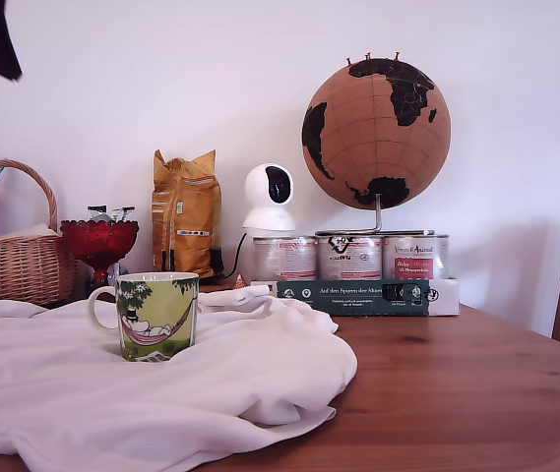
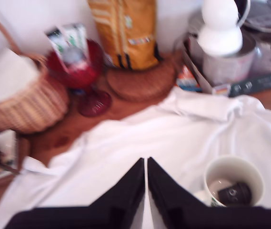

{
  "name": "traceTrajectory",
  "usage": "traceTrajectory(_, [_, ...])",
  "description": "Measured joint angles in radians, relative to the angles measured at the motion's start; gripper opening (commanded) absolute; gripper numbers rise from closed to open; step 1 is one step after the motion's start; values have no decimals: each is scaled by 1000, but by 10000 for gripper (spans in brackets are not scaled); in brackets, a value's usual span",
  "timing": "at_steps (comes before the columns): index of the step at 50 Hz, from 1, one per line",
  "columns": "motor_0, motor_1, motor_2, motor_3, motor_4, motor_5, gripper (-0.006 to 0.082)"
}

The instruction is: Pick the grey coffee capsule and place it inside the green coffee cup

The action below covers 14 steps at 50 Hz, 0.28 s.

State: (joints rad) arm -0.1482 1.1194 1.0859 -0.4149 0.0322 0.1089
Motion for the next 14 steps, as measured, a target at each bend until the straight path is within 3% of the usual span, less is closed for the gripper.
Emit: traceTrajectory(14, [35,-125,0,-31,-13,7,-19])
